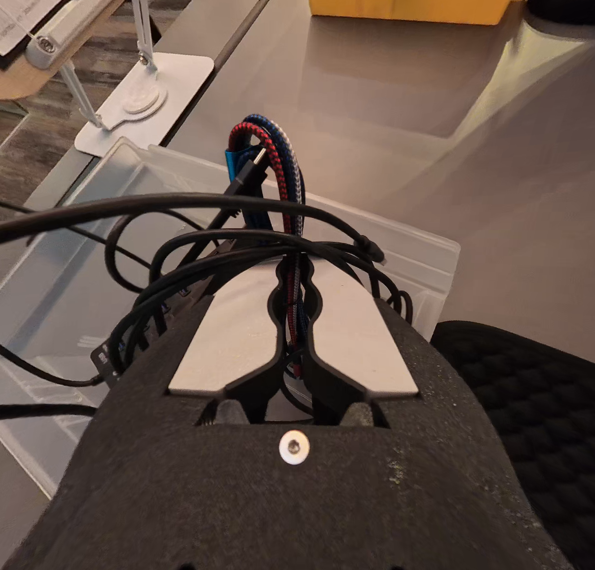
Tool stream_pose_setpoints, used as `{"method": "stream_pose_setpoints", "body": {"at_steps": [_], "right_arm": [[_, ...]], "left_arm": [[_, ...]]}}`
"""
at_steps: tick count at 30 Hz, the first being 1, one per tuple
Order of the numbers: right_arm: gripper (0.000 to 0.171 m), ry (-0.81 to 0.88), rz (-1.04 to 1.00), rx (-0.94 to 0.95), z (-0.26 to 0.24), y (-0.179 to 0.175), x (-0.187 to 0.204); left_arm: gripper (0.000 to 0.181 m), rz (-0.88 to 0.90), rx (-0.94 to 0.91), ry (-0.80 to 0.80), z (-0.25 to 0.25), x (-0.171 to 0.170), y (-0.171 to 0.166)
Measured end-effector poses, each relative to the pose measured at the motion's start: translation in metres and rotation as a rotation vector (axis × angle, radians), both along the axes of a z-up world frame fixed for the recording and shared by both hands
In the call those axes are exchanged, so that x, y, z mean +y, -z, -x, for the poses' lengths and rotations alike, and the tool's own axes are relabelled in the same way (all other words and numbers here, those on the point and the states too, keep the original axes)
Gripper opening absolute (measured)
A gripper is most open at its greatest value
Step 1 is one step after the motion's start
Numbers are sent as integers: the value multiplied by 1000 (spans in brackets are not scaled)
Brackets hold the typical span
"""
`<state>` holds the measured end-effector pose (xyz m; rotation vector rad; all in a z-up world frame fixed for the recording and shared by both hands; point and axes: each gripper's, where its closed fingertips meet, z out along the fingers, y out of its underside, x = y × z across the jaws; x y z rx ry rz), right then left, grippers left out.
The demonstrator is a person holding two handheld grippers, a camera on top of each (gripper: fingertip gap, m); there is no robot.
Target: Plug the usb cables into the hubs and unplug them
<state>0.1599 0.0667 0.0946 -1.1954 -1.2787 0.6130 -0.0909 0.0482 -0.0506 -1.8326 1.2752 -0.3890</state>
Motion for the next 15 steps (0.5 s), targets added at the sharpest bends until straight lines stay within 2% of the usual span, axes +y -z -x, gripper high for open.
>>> {"method": "stream_pose_setpoints", "body": {"at_steps": [2,4,9,15], "right_arm": [[56,-175,-29,-1,34,8,-29],[56,-265,-78,-45,65,24,-44],[50,-313,-226,-226,135,66,-37],[47,-342,-282,-305,193,84,-18]], "left_arm": [[6,-33,1,55,-4,-6,-2],[6,-66,-3,112,-7,-11,-5],[6,-43,-9,169,-10,-14,-3],[6,-39,2,217,-13,-14,-2]]}}
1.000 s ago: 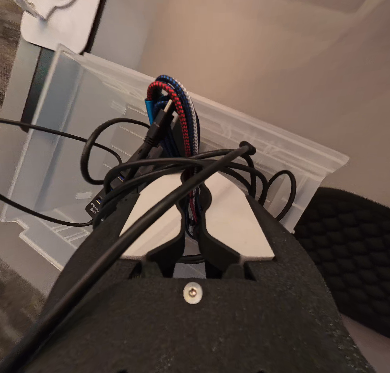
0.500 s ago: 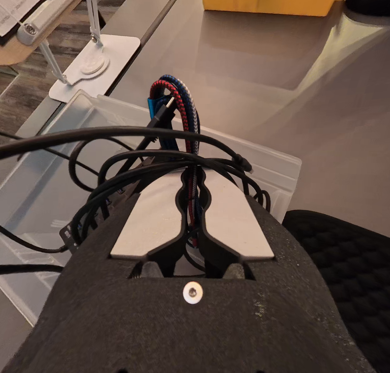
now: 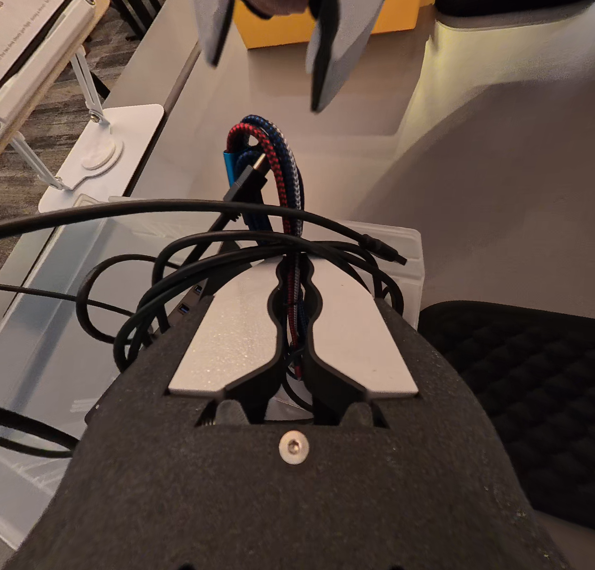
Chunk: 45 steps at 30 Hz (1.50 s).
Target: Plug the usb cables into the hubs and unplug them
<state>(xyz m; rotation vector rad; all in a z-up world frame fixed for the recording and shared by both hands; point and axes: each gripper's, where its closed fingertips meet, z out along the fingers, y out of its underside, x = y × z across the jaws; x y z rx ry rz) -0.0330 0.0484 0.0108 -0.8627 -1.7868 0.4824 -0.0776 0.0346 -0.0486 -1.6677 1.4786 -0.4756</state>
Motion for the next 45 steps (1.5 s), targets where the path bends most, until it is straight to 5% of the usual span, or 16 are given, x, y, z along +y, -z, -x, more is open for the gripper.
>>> {"method": "stream_pose_setpoints", "body": {"at_steps": [5,10,13,15,27,38,45], "right_arm": [[46,-22,16,-65,24,18,8],[17,-20,-19,-33,36,15,3],[16,12,-41,-68,35,15,6],[15,31,-62,-70,34,9,7],[13,137,-4,-3,20,-55,28],[12,293,168,160,-47,-124,52],[12,491,398,151,-117,-94,72]], "left_arm": [[6,5,-10,20,0,-1,0],[7,11,-22,34,0,-4,1],[18,-13,-29,-46,4,4,-1],[33,-3,-9,-102,10,6,-4],[28,-97,-23,-249,49,-1,-49],[10,-33,17,-377,95,-23,-68],[11,-88,17,-384,96,-37,-91]]}}
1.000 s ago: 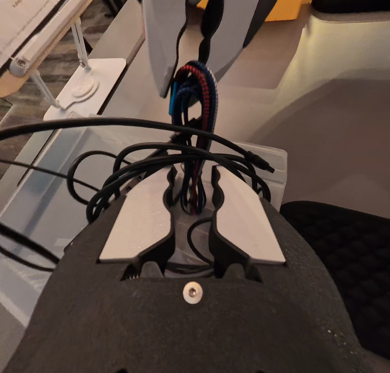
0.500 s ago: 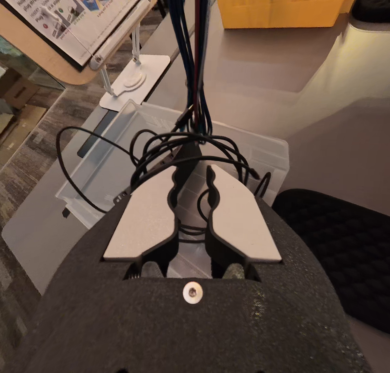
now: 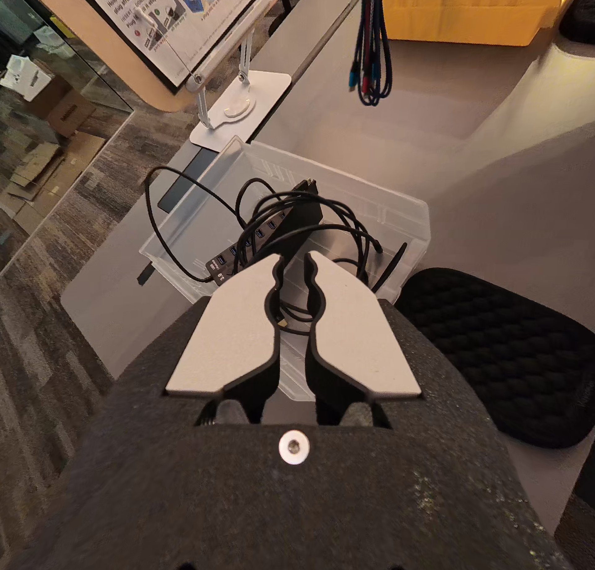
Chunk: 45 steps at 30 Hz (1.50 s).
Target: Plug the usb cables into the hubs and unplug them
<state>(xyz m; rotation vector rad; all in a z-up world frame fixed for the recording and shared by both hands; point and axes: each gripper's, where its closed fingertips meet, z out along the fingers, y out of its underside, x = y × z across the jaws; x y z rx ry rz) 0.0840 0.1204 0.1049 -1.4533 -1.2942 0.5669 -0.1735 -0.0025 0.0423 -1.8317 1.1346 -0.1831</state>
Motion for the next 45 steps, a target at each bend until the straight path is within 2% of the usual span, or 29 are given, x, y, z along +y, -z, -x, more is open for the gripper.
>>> {"method": "stream_pose_setpoints", "body": {"at_steps": [4,9,14,17,20,23,28,30,35,38,42,45], "right_arm": [[12,149,154,6,-30,40,14],[11,169,474,18,-22,106,9],[11,255,762,-36,-21,161,22],[12,310,907,-136,-30,195,29],[15,402,940,-282,-45,233,36],[17,461,867,-364,-54,247,42],[36,486,757,-398,-59,236,43],[37,461,738,-379,-59,224,38],[37,340,593,-191,-50,157,18],[37,272,493,-73,-52,110,0],[35,152,421,133,-57,61,-27],[36,130,408,143,-68,49,-31]], "left_arm": [[9,-16,3,51,-3,-18,-13],[7,-85,-100,155,-17,-38,-36],[8,-46,-23,164,-26,-39,-22],[13,-44,29,156,-33,-35,-16],[14,-43,47,179,-41,-34,-18],[14,-59,38,180,-42,-28,-26],[14,-62,33,142,-38,-12,-32],[14,-66,54,120,-35,-4,-31],[14,-90,114,5,-20,36,-32],[13,-3,236,-84,0,73,-12],[9,98,478,-115,26,120,30],[11,148,585,-73,28,144,53]]}}
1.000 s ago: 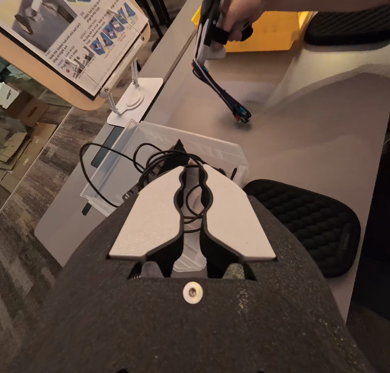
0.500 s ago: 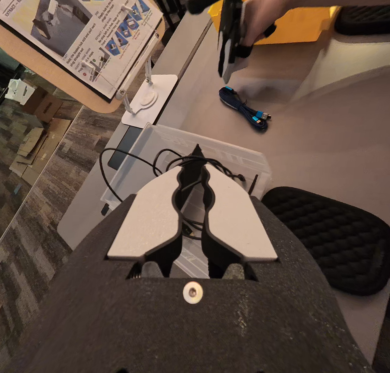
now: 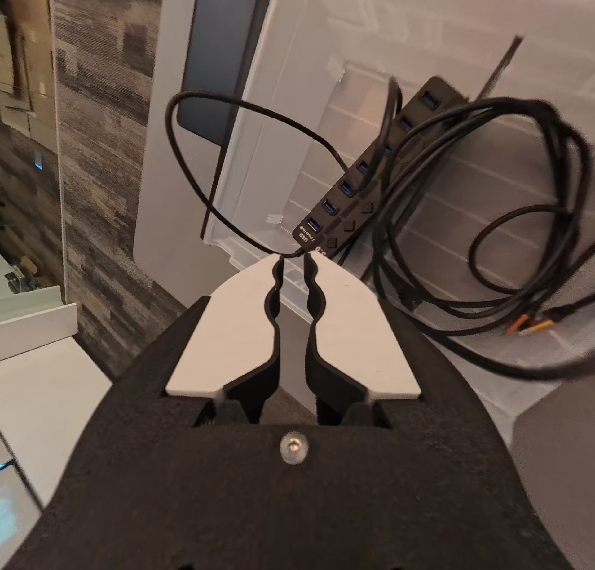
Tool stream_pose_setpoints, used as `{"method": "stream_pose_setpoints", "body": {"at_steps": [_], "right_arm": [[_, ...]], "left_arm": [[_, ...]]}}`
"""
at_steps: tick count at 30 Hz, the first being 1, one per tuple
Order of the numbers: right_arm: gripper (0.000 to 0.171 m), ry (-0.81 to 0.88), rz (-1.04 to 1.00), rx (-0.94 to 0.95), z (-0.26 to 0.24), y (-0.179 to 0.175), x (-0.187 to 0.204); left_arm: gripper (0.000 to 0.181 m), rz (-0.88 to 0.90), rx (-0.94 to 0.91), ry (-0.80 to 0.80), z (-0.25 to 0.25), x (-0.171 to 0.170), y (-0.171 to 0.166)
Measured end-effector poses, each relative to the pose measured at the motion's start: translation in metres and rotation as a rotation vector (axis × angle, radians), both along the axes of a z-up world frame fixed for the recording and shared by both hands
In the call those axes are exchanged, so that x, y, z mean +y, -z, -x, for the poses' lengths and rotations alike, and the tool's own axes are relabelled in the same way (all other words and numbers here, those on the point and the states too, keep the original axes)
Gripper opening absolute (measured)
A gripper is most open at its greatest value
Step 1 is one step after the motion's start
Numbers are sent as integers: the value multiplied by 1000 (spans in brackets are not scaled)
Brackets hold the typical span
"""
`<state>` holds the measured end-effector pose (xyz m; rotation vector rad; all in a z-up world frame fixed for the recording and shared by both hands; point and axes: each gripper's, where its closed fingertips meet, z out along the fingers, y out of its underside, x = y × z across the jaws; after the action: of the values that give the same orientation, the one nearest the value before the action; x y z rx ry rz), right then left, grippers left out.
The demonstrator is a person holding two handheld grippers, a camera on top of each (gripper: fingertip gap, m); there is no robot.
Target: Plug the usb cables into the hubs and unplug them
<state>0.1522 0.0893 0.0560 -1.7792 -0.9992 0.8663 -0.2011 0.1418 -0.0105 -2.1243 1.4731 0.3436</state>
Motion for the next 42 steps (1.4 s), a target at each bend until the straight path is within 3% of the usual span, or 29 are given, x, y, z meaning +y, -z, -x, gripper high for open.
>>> {"method": "stream_pose_setpoints", "body": {"at_steps": [3,11,18,21,26,28,30,31,32,37,39,42], "right_arm": [[36,51,-47,6,-16,-8,8],[36,101,-40,-8,-33,-6,22],[36,112,-41,-92,-32,12,30],[36,105,-33,-98,-28,16,32],[36,103,-10,-123,-25,27,35],[36,103,-13,-136,-25,29,35],[36,105,-15,-143,-25,30,36],[36,107,-15,-146,-26,31,37],[36,112,-13,-148,-27,32,38],[36,117,-5,-146,-28,34,41],[36,117,-1,-158,-27,38,42],[36,118,6,-181,-26,45,43]], "left_arm": [[22,70,22,34,-9,13,18],[37,305,-187,40,-38,31,48],[30,389,-10,74,-13,21,72],[30,419,-84,131,-28,7,68],[29,387,-239,177,-57,12,56],[4,382,-324,185,-69,18,49],[4,413,-404,205,-80,17,46],[7,411,-397,216,-80,16,48],[23,398,-370,219,-79,17,52],[26,315,-176,211,-57,27,69],[30,340,-13,186,-34,29,80],[52,431,97,165,-25,27,89]]}}
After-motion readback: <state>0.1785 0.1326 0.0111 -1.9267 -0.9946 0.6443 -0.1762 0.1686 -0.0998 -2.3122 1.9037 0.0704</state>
